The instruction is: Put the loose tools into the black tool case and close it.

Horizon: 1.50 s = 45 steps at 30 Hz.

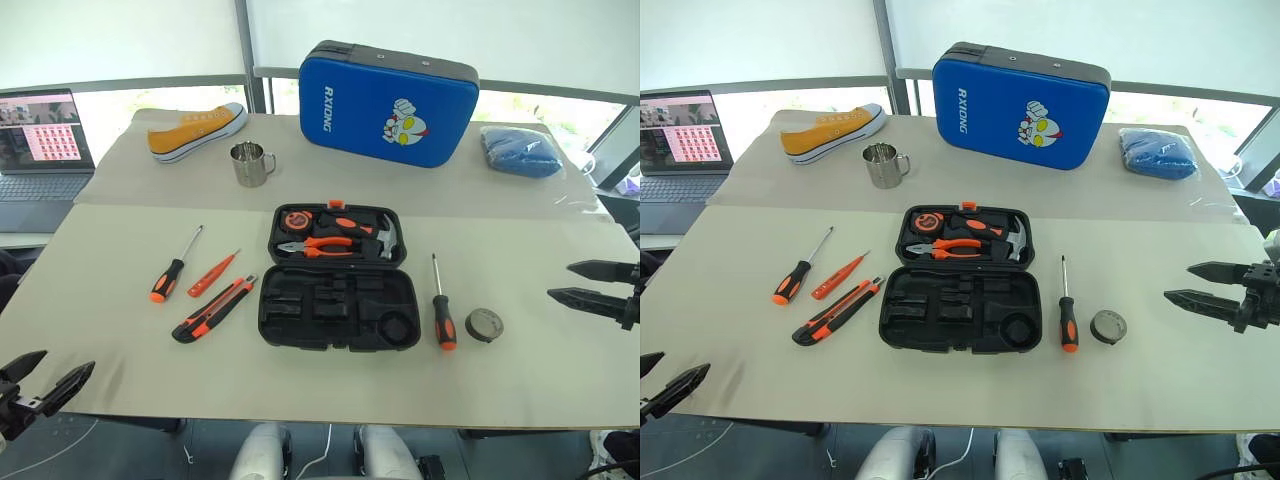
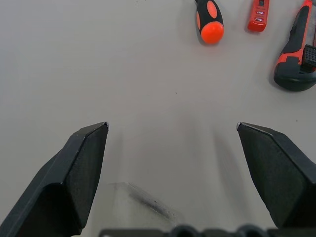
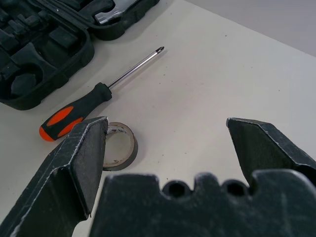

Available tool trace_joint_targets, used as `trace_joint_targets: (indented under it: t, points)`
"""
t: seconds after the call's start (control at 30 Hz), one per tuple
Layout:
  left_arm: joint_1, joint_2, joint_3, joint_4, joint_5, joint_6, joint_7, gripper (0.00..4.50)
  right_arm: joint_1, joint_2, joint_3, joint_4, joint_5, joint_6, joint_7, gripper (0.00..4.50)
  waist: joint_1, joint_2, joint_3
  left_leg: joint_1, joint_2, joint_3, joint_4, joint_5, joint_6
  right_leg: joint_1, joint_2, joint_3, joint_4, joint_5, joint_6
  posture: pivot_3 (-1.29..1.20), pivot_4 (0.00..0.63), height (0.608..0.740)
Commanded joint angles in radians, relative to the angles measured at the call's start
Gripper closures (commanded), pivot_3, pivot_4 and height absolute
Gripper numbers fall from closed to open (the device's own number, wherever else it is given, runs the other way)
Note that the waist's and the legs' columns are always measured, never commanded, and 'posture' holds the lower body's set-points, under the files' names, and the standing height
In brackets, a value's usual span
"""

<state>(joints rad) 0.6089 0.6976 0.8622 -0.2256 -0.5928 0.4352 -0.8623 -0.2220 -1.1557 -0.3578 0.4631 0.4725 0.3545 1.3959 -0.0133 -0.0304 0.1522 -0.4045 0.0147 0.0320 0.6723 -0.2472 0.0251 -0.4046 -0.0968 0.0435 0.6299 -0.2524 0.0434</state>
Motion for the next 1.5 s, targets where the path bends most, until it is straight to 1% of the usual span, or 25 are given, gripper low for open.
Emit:
trace_joint_targets:
  t: [0.03,0.1,0.17,0.2,0.27,0.33,0.43,0.57,0.63,0.7,0.73,0.8,0.9,0.97,1.07,1.1,1.17,1.2,1.27,1.3,1.33,1.37,1.43,1.5]
  points:
    - [0.012,0.004,0.016,-0.043,-0.007,0.017,0.005,0.0,-0.006,0.001,-0.016,0.001,-0.005,-0.027,0.004,0.05,0.0,0.0,0.0,0.0,0.0,0.0,0.0,0.0,0.0,0.0,0.0,0.0,0.0,0.0,0.0,0.0,0.15,0.739]
    - [-0.016,0.037,-0.025,-0.047,0.028,0.072,0.062,0.0,0.017,0.01,-0.029,-0.013,-0.016,-0.065,-0.003,0.05,0.0,0.0,0.0,0.0,0.0,0.0,0.0,0.0,0.0,0.0,0.0,0.0,0.0,0.0,0.0,0.0,0.15,0.739]
    - [-0.072,0.073,-0.049,-0.074,0.013,0.139,0.102,0.0,0.018,0.012,-0.033,-0.051,-0.038,-0.09,-0.042,0.05,0.004,0.0,0.0,0.0,0.0,0.0,0.0,0.0,0.0,0.0,-0.001,0.0,0.0,0.0,0.0,0.0,0.15,0.739]
    - [-0.105,0.09,-0.055,-0.088,0.003,0.17,0.122,0.0,0.012,0.014,-0.034,-0.071,-0.042,-0.088,-0.06,0.05,0.006,0.0,0.0,0.0,0.0,0.0,0.0,0.0,0.0,0.0,0.0,-0.001,0.0,0.0,0.0,0.0,0.15,0.739]
    - [-0.188,0.137,-0.08,-0.108,-0.019,0.266,0.172,0.0,0.018,0.014,-0.053,-0.153,-0.003,-0.042,-0.053,0.05,0.009,0.001,0.0,0.0,-0.001,0.0,0.0,0.0,0.0,0.0,0.002,-0.001,0.001,0.0,0.001,0.0,0.15,0.739]
    - [-0.274,0.197,-0.124,-0.118,-0.035,0.371,0.207,0.0,0.029,0.013,-0.079,-0.263,0.061,0.036,-0.046,0.05,0.007,0.001,0.0,0.0,0.0,0.0,0.0,0.0,0.0,0.0,0.004,-0.001,0.002,0.001,0.001,0.0,0.15,0.739]
    - [-0.446,0.278,-0.213,-0.103,-0.086,0.557,0.258,0.0,0.043,0.029,-0.105,-0.457,0.135,0.114,-0.076,0.05,0.002,0.001,0.0,0.0,0.0,0.0,0.0,0.0,0.0,0.0,0.005,-0.001,0.003,0.001,0.002,0.0,0.15,0.739]
    - [-0.68,0.332,-0.372,-0.003,-0.091,0.7,0.289,0.0,0.039,0.066,-0.096,-0.713,0.256,0.194,-0.127,0.05,-0.001,0.001,0.001,0.0,-0.001,-0.001,0.0,0.0,0.0,0.0,0.007,-0.001,0.003,0.002,0.003,0.0,0.15,0.739]
    - [-0.79,0.345,-0.487,0.076,-0.041,0.695,0.276,0.0,0.027,0.087,-0.081,-0.814,0.308,0.224,-0.155,0.05,-0.002,0.001,0.001,-0.001,-0.001,-0.001,0.0,0.0,0.0,0.0,0.009,-0.001,0.004,0.002,0.003,0.0,0.15,0.739]
    - [-0.874,0.354,-0.621,0.142,0.033,0.623,0.241,0.0,0.015,0.11,-0.059,-0.899,0.355,0.249,-0.189,0.05,0.001,0.001,0.001,0.0,-0.001,-0.001,0.0,0.0,0.0,-0.001,0.009,-0.001,0.005,0.002,0.003,0.0,0.15,0.739]
    - [-0.9,0.355,-0.657,0.162,0.055,0.596,0.225,0.0,0.011,0.116,-0.053,-0.923,0.369,0.26,-0.202,0.05,0.001,0.0,0.001,0.0,-0.002,-0.001,0.0,0.0,0.0,-0.001,0.009,-0.001,0.005,0.002,0.003,0.0,0.15,0.739]
    - [-0.967,0.339,-0.704,0.218,0.059,0.638,0.212,0.0,0.009,0.127,-0.04,-0.969,0.401,0.28,-0.228,0.05,0.001,-0.001,0.002,-0.001,-0.002,-0.001,0.0,0.0,0.0,-0.001,0.009,-0.001,0.004,0.002,0.003,0.0,0.15,0.739]
    - [-1.036,0.321,-0.826,0.334,0.158,0.58,0.205,0.0,-0.001,0.147,-0.003,-1.059,0.452,0.308,-0.282,0.05,0.002,-0.003,0.003,-0.002,-0.002,-0.001,0.001,0.0,0.0,-0.001,0.009,-0.002,0.003,0.002,0.004,0.0,0.15,0.739]
    - [-1.064,0.306,-0.864,0.383,0.189,0.559,0.192,0.0,-0.008,0.154,0.002,-1.085,0.478,0.322,-0.31,0.05,0.002,-0.003,0.003,-0.003,-0.002,-0.001,0.001,0.0,0.0,-0.001,0.009,-0.002,0.003,0.002,0.004,0.0,0.15,0.739]
    - [-1.09,0.269,-0.889,0.45,0.227,0.526,0.188,0.76,-0.009,0.155,-0.002,-1.096,0.498,0.331,-0.338,0.0,0.005,-0.003,0.003,-0.002,-0.002,-0.001,0.002,0.0,0.0,-0.001,0.008,-0.002,0.003,0.002,0.004,0.0,0.15,0.739]
    - [-1.092,0.264,-0.897,0.461,0.24,0.512,0.181,1.07,-0.008,0.154,-0.003,-1.097,0.502,0.331,-0.344,0.0,0.008,-0.003,0.003,-0.002,-0.002,-0.001,0.003,0.0,0.0,0.0,0.008,-0.002,0.004,0.002,0.004,0.0,0.15,0.739]
    - [-1.089,0.245,-0.895,0.484,0.268,0.445,0.175,1.97,-0.003,0.151,-0.006,-1.099,0.505,0.33,-0.351,0.0,0.012,-0.003,0.003,-0.002,-0.002,-0.001,0.004,0.0,0.0,0.0,0.008,-0.002,0.005,0.002,0.004,0.0,0.15,0.739]
    - [-1.09,0.238,-0.889,0.493,0.275,0.428,0.172,2.19,-0.002,0.15,-0.006,-1.1,0.507,0.329,-0.353,0.0,0.015,-0.003,0.003,-0.002,-0.002,-0.001,0.004,0.0,0.0,0.0,0.008,-0.002,0.005,0.002,0.004,0.0,0.15,0.739]
    - [-1.095,0.23,-0.878,0.514,0.288,0.4,0.165,2.84,-0.001,0.149,-0.007,-1.1,0.509,0.329,-0.359,0.0,0.021,-0.003,0.003,-0.001,-0.002,-0.001,0.005,0.0,0.0,0.001,0.008,-0.002,0.005,0.002,0.004,0.0,0.15,0.739]
    - [-1.094,0.231,-0.877,0.521,0.298,0.38,0.16,3.25,0.001,0.148,-0.01,-1.101,0.51,0.328,-0.362,0.0,0.023,-0.003,0.003,-0.001,-0.002,-0.001,0.005,0.0,0.0,0.001,0.008,-0.002,0.006,0.002,0.004,0.0,0.15,0.739]
    - [-1.093,0.229,-0.866,0.529,0.306,0.338,0.157,3.49,0.004,0.147,-0.014,-1.102,0.508,0.328,-0.368,0.0,0.024,-0.003,0.003,-0.001,-0.002,-0.001,0.006,0.0,0.0,0.0,0.008,-0.002,0.007,0.002,0.004,0.0,0.15,0.739]
    - [-1.092,0.227,-0.858,0.535,0.312,0.308,0.153,3.6,0.007,0.146,-0.016,-1.104,0.508,0.327,-0.372,0.0,0.025,-0.003,0.003,-0.001,-0.002,-0.001,0.006,0.0,0.0,0.0,0.008,-0.002,0.008,0.002,0.004,0.0,0.15,0.739]
    - [-1.126,0.208,-0.809,0.516,0.279,0.228,0.117,3.6,0.027,0.142,-0.042,-1.103,0.508,0.334,-0.385,0.0,0.025,-0.003,0.003,-0.001,-0.002,-0.001,0.006,0.0,0.0,0.0,0.008,-0.002,0.01,0.002,0.004,0.0,0.15,0.739]
    - [-1.17,0.193,-0.794,0.466,0.249,0.179,0.064,3.6,0.056,0.137,-0.071,-1.108,0.51,0.34,-0.392,0.0,0.029,-0.005,0.004,-0.003,-0.002,-0.001,0.007,0.0,0.0,-0.001,0.008,-0.002,0.01,0.002,0.004,0.0,0.15,0.739]
